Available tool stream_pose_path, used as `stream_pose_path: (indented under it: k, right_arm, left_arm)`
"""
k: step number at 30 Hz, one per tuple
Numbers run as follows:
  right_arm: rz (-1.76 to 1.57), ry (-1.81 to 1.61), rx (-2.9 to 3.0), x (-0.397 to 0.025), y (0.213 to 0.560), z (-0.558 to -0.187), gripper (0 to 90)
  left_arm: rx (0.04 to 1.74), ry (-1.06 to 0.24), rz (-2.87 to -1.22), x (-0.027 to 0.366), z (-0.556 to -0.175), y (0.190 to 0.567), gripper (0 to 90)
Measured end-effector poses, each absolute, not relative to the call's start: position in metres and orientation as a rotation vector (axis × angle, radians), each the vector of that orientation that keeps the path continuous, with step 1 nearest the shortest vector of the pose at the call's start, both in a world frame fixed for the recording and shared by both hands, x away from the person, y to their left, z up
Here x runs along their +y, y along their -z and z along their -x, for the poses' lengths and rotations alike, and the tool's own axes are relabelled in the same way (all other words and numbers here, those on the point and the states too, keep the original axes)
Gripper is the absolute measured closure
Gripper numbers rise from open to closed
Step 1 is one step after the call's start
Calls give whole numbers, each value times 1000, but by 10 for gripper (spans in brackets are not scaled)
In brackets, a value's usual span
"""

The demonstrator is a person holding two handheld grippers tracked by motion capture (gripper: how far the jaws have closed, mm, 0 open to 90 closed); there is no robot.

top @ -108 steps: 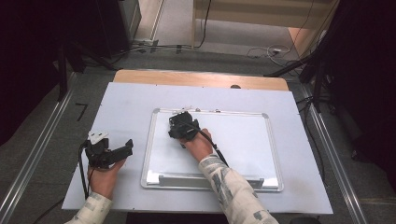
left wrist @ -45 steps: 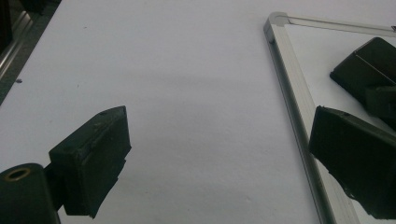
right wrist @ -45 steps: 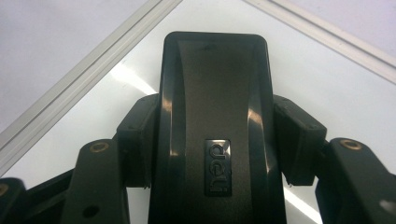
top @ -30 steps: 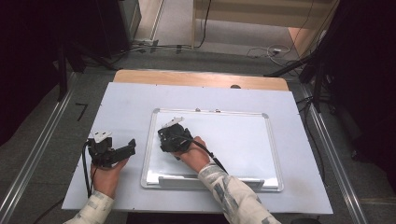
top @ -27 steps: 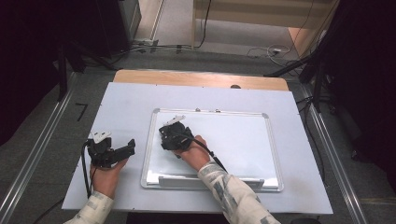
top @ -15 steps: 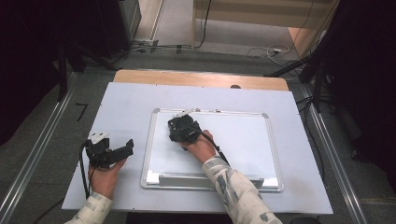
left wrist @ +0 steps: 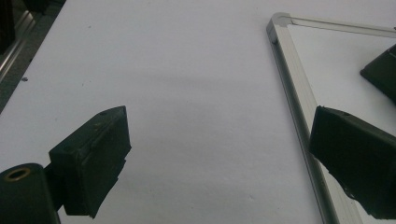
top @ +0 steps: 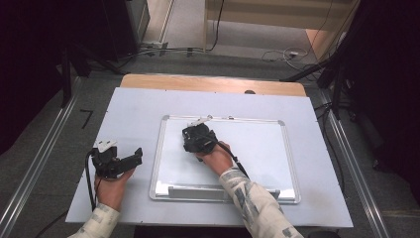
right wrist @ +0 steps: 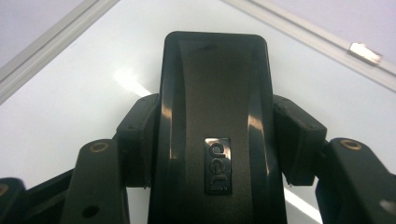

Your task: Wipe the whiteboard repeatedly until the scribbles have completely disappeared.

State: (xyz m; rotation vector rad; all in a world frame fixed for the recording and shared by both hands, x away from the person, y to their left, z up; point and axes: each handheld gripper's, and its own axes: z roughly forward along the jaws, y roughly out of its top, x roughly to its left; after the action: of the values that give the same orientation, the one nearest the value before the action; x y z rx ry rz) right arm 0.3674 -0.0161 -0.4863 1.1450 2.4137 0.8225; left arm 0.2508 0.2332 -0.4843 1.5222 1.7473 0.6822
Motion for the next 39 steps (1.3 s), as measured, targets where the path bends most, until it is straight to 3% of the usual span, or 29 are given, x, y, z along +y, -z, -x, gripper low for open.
stream_pose_path:
  k: [13, 39]
  right_arm:
    - [-1027, -857, 2504, 11, 487, -337, 376]
    - [-1146, -824, 2441, -12, 485, -361, 374]
  left_arm:
    - [1744, -682, -1518, 232, -252, 484, 58]
    - [1753, -678, -1512, 236, -250, 485, 58]
